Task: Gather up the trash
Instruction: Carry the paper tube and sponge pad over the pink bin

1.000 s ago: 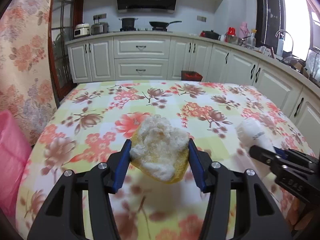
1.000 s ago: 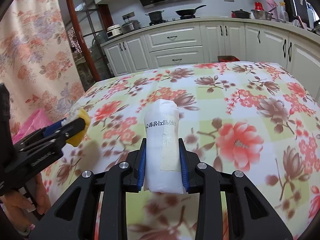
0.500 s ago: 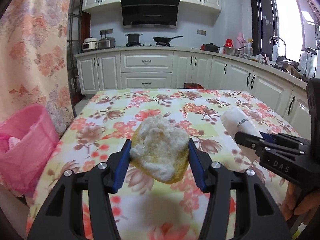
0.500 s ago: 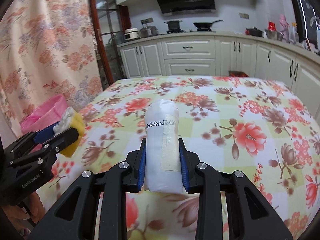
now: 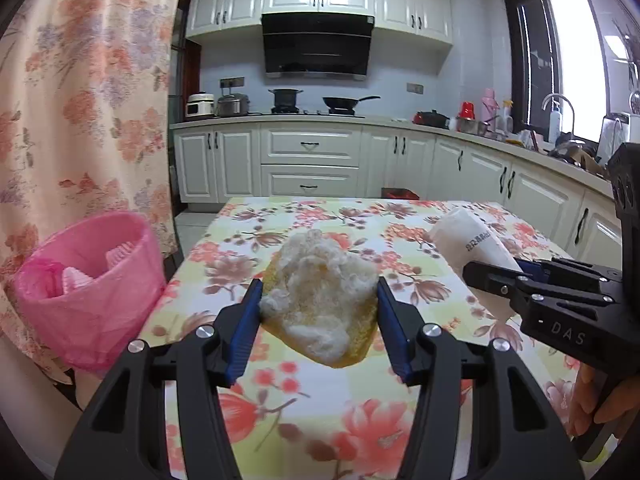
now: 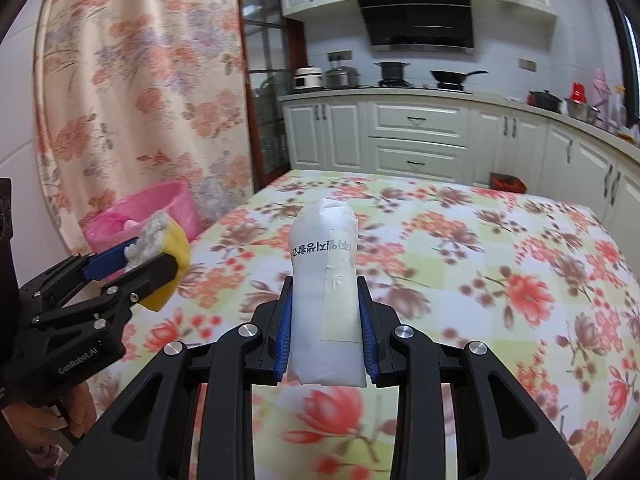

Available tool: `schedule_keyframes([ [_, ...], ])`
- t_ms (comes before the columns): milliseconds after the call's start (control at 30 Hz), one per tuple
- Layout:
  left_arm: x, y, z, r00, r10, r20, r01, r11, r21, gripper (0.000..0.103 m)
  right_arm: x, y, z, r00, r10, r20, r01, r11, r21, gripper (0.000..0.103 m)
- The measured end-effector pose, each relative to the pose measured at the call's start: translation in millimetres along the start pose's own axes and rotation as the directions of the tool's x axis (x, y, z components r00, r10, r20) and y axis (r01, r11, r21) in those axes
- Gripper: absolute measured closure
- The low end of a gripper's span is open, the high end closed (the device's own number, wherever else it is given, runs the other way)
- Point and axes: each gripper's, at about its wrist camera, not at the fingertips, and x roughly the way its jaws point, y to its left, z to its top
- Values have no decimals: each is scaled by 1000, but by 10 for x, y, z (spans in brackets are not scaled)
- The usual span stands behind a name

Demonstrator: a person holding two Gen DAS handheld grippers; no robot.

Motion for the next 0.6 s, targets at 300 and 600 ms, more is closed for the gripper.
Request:
schedule_keyframes([
  [300, -196, 502, 83, 996, 88, 23, -87, 995, -48, 49, 212, 504, 299, 995, 99, -2, -98, 990, -99, 72],
  [600, -310, 1239, 379, 973, 223, 58, -216, 971, -99, 48, 550, 1128, 746, 970, 245, 10, -239, 953, -186, 72],
])
